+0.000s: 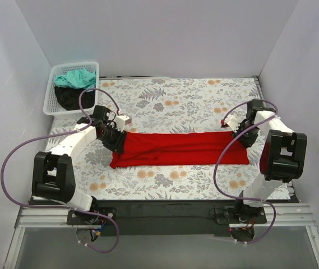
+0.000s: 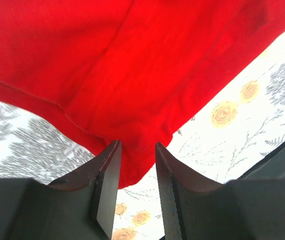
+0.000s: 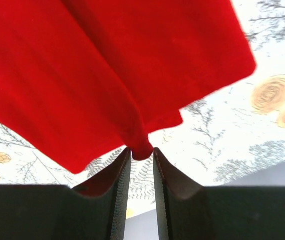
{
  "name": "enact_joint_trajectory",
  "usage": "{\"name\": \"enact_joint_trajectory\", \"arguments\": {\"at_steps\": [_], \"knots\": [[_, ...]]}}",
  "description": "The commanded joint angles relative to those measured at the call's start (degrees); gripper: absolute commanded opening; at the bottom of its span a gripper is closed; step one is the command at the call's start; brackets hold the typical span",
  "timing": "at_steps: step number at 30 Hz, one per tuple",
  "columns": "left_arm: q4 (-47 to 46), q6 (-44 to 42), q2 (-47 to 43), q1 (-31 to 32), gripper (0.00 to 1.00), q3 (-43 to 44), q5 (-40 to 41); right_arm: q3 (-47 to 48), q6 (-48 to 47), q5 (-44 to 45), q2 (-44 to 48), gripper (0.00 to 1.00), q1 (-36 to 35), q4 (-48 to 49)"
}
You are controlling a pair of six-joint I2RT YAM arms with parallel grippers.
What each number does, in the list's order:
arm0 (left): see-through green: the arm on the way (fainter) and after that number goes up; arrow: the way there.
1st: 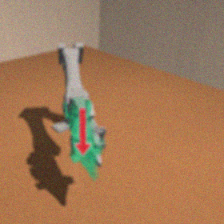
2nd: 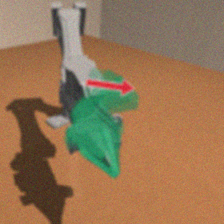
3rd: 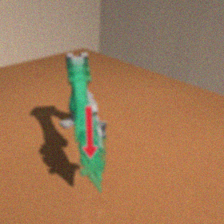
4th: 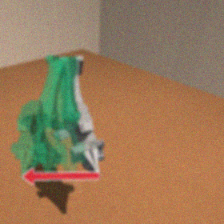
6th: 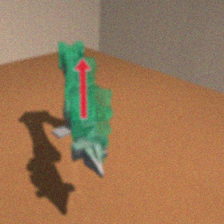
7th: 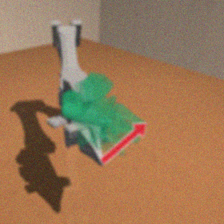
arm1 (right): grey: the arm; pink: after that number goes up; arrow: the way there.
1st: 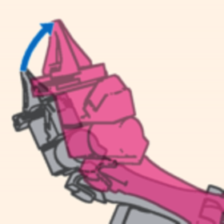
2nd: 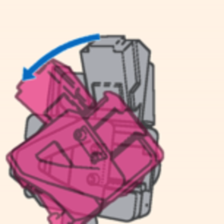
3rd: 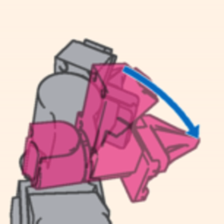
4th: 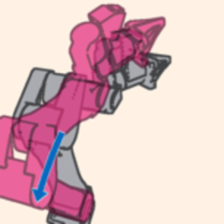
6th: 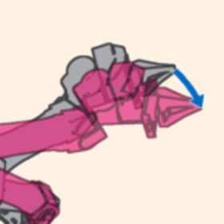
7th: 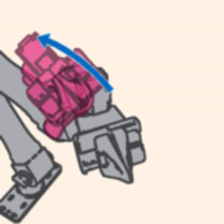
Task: Fold and stack the t-shirts
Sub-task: Fold the tshirt
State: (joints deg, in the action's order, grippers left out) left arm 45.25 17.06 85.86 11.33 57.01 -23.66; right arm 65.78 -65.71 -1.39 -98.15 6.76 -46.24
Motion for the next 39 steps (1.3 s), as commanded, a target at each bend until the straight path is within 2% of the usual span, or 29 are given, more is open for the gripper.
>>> {"name": "enact_joint_trajectory", "arguments": {"at_steps": [1, 6, 10, 13, 20, 26, 32, 39], "knots": [[0.27, -1.68, -2.20, -0.17, 0.33, 5.20, -3.32, 0.40, -5.91, 0.95, 2.96, 0.31, 0.27, -1.22], [-0.95, -2.64, 0.97, 1.41, 0.39, 12.32, -6.74, 6.02, -6.10, -2.82, 2.18, 0.32, 0.27, -6.23], [-4.29, -1.77, 6.32, 6.41, 0.41, 18.82, -7.80, 11.90, -4.25, -6.08, -1.86, 0.31, 0.27, -11.32], [-5.26, -0.45, 12.82, 8.96, 0.41, 24.89, -8.07, 16.74, -2.23, -8.53, -5.12, 0.30, 0.35, -14.75], [-9.31, 3.15, 24.60, 14.68, 0.40, 31.40, -4.56, 21.85, 5.50, -11.44, -12.23, 0.31, -1.05, -15.28], [-8.78, 3.42, 27.34, 18.19, 0.40, 30.80, -6.75, 19.83, 5.07, -10.21, -14.88, 0.32, -1.05, -15.28], [-8.52, 2.63, 26.37, 21.27, 0.36, 27.72, -6.40, 17.11, 3.93, -9.25, -13.39, 0.21, -1.05, -15.46], [-7.11, 1.75, 25.05, 23.29, 0.29, 24.73, -6.84, 13.77, 1.73, -7.58, -9.43, 0.13, -1.05, -15.55]]}}
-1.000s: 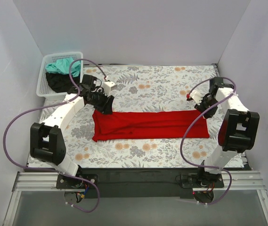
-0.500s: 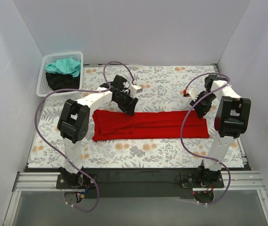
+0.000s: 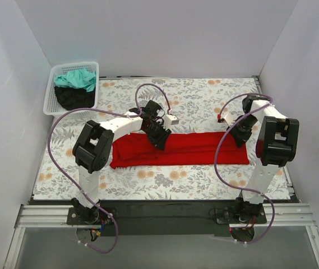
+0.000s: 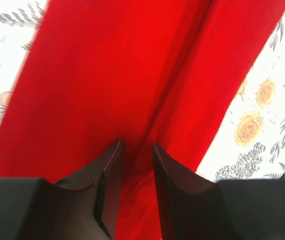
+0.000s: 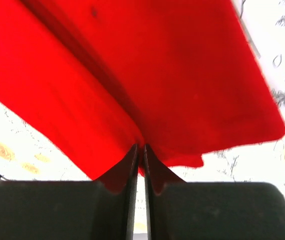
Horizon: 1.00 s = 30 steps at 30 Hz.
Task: Fold and stack the t-shirts
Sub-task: Fold the tshirt
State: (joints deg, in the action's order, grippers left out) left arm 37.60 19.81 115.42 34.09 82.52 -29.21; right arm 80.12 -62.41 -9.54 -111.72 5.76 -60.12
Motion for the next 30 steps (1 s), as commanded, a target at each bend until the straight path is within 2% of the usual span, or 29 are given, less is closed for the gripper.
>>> {"name": "enact_joint_trajectory", "arguments": {"at_steps": [1, 3, 9, 11, 14, 20, 26, 30], "knots": [[0.54, -1.27, -5.11, 1.07, 0.28, -1.65, -1.29, -1.18, -1.83, 0.84, 4.49, 0.12, -0.05, -1.84], [-0.25, -1.36, -7.03, 1.51, 0.25, -2.89, -1.02, -1.80, -2.10, 0.93, 5.81, 0.12, -0.05, -1.84], [-3.32, -0.74, -11.43, 2.83, 0.25, -7.90, 1.08, -5.93, -3.68, 1.63, 9.24, 0.12, -0.13, -1.93], [-3.42, -0.83, -11.97, 3.09, 0.26, -8.95, 1.96, -7.77, -4.21, 1.98, 9.94, 0.15, -0.13, -1.76], [-2.89, -0.92, -12.41, 3.44, 0.32, -9.74, 2.32, -9.01, -4.38, 2.42, 10.21, 0.25, -0.05, -1.76], [0.36, 0.57, -16.69, 3.62, 0.38, -9.83, 2.58, -10.68, -5.26, 5.85, 10.73, 0.31, 0.04, -2.02], [1.77, 4.61, -25.66, -0.50, 0.39, -12.82, 3.11, -5.60, -5.35, 3.13, 12.14, 0.31, 0.13, -4.65], [2.12, 5.23, -26.56, -6.38, 0.39, -16.51, 4.33, -0.15, -2.54, -0.56, 10.39, 0.32, -0.13, -6.33]]}}
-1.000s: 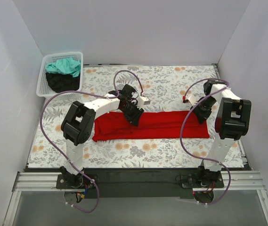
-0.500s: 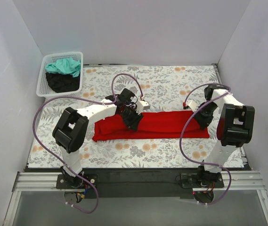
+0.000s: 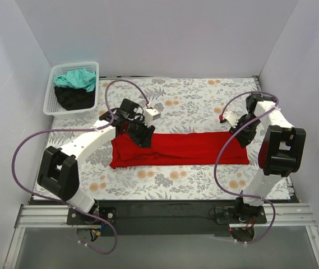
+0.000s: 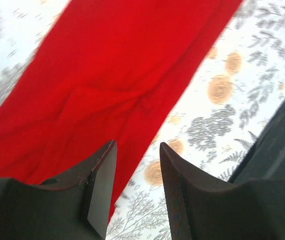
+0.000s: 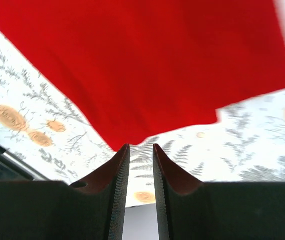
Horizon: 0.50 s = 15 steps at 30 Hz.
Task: Fold and stack the t-shirts
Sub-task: Fold the tshirt
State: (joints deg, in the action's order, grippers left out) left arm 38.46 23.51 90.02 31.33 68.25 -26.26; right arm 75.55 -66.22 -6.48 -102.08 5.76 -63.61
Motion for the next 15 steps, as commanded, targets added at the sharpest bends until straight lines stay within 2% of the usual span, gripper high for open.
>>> {"name": "enact_joint_trajectory", "arguments": {"at_steps": [1, 4, 9, 13, 15], "knots": [[0.92, 1.98, -0.81, -4.43, 0.38, -2.85, 2.61, 5.48, 2.48, -3.80, -0.21, 0.31, -0.31, -2.48], [-0.05, 4.09, 2.08, -6.19, 0.37, -2.25, 4.19, 8.28, 5.73, -5.21, -3.46, 0.28, -0.57, -2.30], [0.39, 6.63, 7.71, -6.20, 0.34, -4.26, 6.83, 8.83, 9.08, -4.60, -7.78, 0.27, -1.45, 1.47], [0.57, 6.21, 11.04, -6.20, 0.34, -6.98, 11.48, 3.22, 8.56, -0.91, -8.31, 0.27, -3.29, 5.42], [0.65, 4.98, 13.07, -6.46, 0.34, -6.82, 15.42, -2.56, 7.34, 1.37, -7.26, 0.27, -3.82, 7.44]]}}
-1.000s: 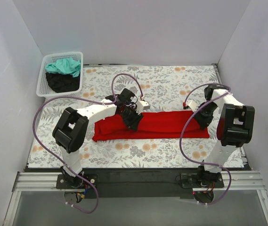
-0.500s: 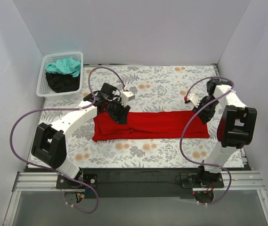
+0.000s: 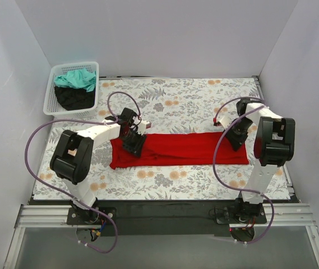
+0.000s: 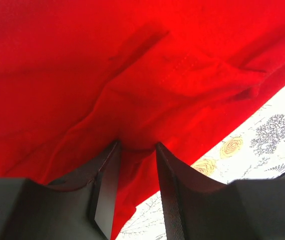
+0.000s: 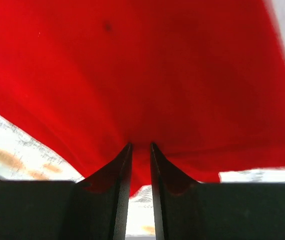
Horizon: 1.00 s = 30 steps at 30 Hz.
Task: Fold and stack the t-shirts
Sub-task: Fold the tshirt
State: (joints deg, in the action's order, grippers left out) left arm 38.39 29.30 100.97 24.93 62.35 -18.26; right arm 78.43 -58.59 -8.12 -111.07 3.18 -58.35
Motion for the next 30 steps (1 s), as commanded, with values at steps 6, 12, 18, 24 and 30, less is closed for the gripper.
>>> {"name": "enact_joint_trajectory", "arguments": {"at_steps": [6, 12, 18, 24, 30], "knots": [[0.81, -10.91, 17.57, -5.85, 0.33, 10.75, 11.40, -16.63, -1.44, 3.64, 7.96, 0.26, -4.83, 4.38], [6.68, -15.15, 38.66, -7.35, 0.34, 58.50, 4.92, -24.03, 4.96, -4.94, 16.40, 0.27, -23.89, 2.89], [-3.02, -10.15, 36.79, -7.35, 0.40, 69.01, 0.51, -11.57, 11.91, -19.03, 17.99, 0.28, -41.76, -4.75], [-12.82, -2.15, 18.66, -7.26, 0.44, 45.17, -2.22, -6.19, 11.30, -12.81, 15.98, 0.28, -37.11, -3.01], [-9.92, 3.74, 15.85, -7.35, 0.44, 39.26, -3.80, -7.86, 12.53, -6.83, 8.95, 0.22, -35.35, 5.70]]}}
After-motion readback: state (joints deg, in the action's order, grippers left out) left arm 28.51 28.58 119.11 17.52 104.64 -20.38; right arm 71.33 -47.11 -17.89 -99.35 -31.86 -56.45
